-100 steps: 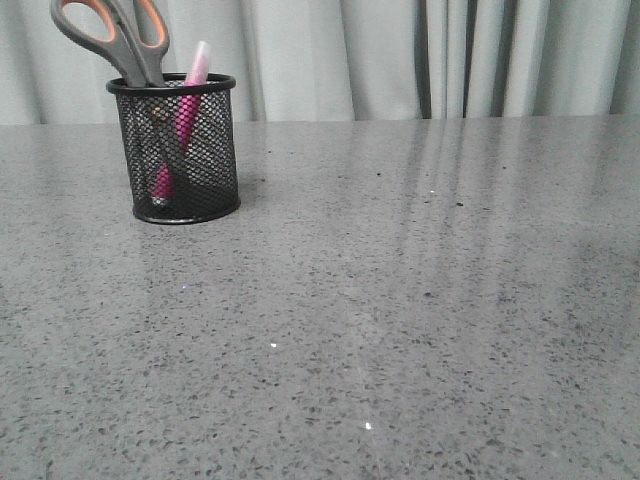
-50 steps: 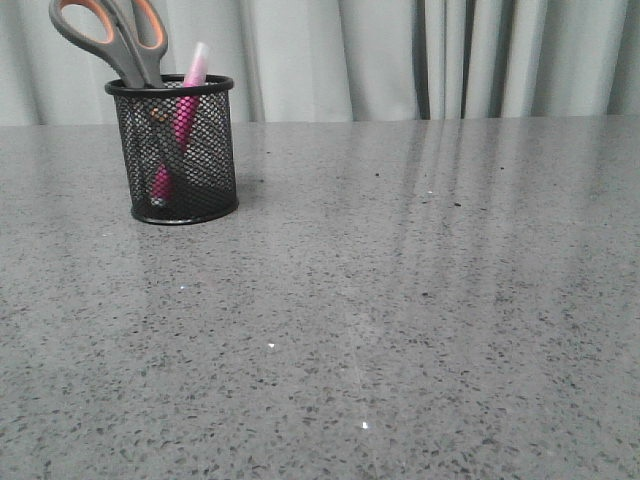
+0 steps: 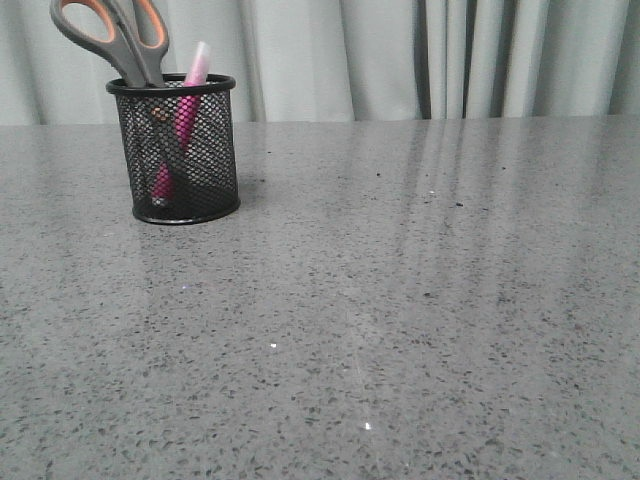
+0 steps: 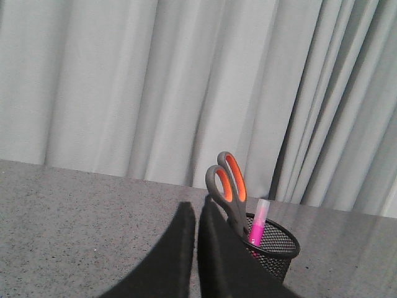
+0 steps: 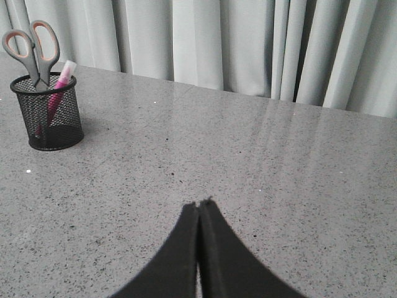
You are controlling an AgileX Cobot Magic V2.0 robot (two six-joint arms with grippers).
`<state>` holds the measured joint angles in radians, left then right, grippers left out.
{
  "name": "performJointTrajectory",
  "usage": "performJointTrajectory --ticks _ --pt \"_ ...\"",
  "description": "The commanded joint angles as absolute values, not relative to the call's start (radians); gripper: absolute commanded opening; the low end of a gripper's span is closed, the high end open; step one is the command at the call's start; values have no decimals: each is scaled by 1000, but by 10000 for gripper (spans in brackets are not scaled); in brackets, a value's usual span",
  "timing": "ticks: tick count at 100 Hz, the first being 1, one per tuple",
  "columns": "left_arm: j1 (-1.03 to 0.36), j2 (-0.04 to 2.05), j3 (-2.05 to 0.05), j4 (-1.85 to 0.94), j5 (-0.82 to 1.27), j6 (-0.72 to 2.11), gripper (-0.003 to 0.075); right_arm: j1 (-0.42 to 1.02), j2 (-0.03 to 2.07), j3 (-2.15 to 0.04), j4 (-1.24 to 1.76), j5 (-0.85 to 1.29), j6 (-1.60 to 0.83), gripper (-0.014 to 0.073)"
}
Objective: Put pen and scissors into bin
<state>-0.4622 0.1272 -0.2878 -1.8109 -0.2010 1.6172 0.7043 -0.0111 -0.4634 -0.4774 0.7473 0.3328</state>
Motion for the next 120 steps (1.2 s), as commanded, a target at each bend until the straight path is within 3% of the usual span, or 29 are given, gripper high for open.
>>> performJointTrajectory --ticks 1,44,49,54,68,80,99,120 --pt "-471 139 -315 -1845 -169 1610 -19 699 16 -484 -502 670 320 -61" --pt "-457 136 -280 -1756 -300 1638 -19 699 16 -484 -502 670 320 -61" --pt "-457 136 -256 -1564 -231 1560 -19 699 16 -484 -502 670 320 -61" --pt "-445 136 -234 -1197 -135 1402 -19 699 16 -484 -502 670 320 -61" --pt "-353 136 -193 -403 35 716 -19 699 16 -484 -502 670 320 -61" --pt "-230 136 -133 -61 91 250 -19 699 16 -484 -502 670 320 -61" --pt "-77 126 -25 -26 121 119 -19 699 16 -484 -502 670 320 -61" --pt "-15 36 46 -66 234 93 -19 699 16 -484 -502 670 320 -61"
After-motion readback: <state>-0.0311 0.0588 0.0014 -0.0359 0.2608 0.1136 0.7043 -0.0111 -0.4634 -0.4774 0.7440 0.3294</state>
